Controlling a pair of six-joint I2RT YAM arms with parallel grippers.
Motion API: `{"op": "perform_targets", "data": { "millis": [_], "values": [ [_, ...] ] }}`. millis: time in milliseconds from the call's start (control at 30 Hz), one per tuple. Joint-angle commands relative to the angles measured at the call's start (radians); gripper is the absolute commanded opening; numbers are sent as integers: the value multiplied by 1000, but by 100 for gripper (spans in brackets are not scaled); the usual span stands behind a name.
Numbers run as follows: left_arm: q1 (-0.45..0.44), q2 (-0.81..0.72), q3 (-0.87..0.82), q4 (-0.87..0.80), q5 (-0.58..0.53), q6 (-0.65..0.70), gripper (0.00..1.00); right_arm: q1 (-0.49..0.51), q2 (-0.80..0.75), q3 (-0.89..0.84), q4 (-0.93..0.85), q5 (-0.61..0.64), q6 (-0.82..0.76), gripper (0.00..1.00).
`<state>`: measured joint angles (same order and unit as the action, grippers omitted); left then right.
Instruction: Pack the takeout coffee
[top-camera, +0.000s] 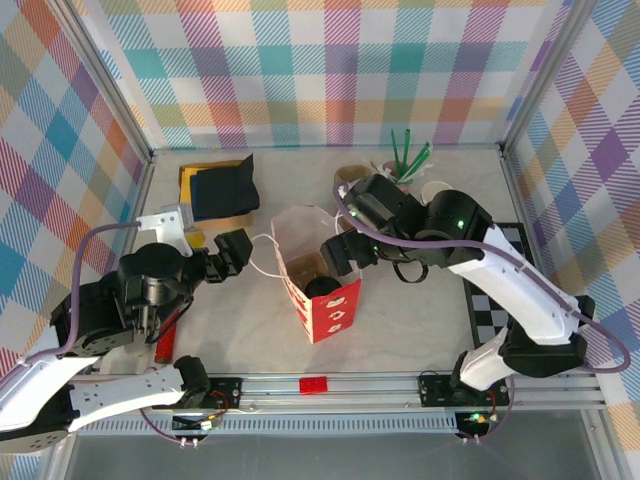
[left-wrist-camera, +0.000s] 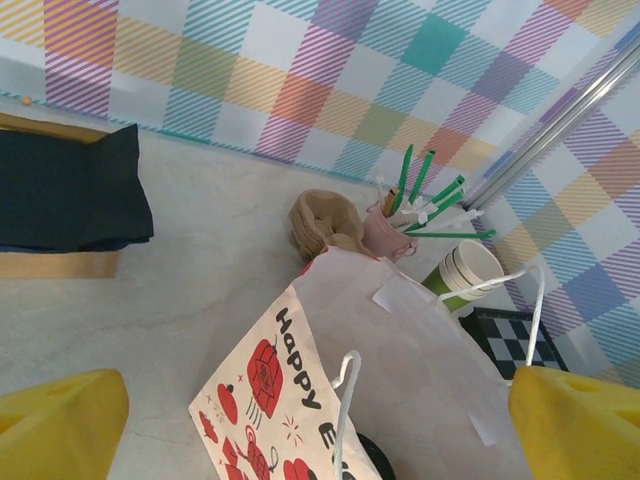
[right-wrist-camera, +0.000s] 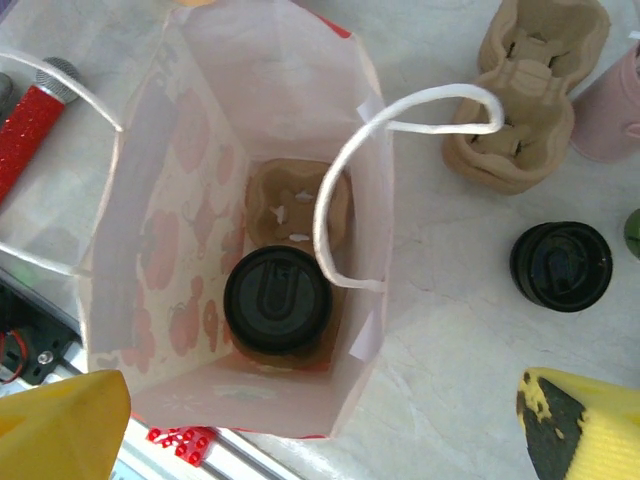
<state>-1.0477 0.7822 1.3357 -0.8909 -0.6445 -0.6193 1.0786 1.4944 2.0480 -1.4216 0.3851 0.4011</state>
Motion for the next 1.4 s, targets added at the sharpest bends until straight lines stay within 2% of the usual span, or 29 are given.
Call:
{"op": "perform_targets", "data": {
  "millis": [0, 300, 467, 567, 767, 833, 1000, 1167, 1267, 1367],
  "values": [
    [-6, 46, 46, -23, 1, 11, 98, -30, -28, -20, 39, -4, -40, 99],
    [11, 149, 79, -89, -10, -31, 100, -118, -17, -65, 89, -106, -82, 99],
    [59, 204, 74, -76, 75, -43, 99, -146, 21, -56, 121, -169, -106, 100],
    [83, 232, 77, -66, 123, -49, 96, -159, 54, -43, 133, -202, -116, 98],
    [109, 264, 71, -75, 161, -61, 78, -174, 125, -7, 135, -228, -127, 92],
    [119, 269, 61, -77, 174, -66, 71, -179, 138, -4, 136, -223, -124, 83],
    [141, 258, 38, -63, 190, -68, 53, -184, 148, 1, 130, -226, -119, 52],
    [174, 265, 31, -61, 223, -65, 34, -184, 133, -2, 125, -216, -114, 39],
    [195, 270, 25, -51, 244, -60, 25, -186, 126, -7, 125, -206, -114, 26],
    [220, 277, 22, -35, 271, -48, 17, -186, 127, -7, 117, -206, -117, 8]
  ]
}}
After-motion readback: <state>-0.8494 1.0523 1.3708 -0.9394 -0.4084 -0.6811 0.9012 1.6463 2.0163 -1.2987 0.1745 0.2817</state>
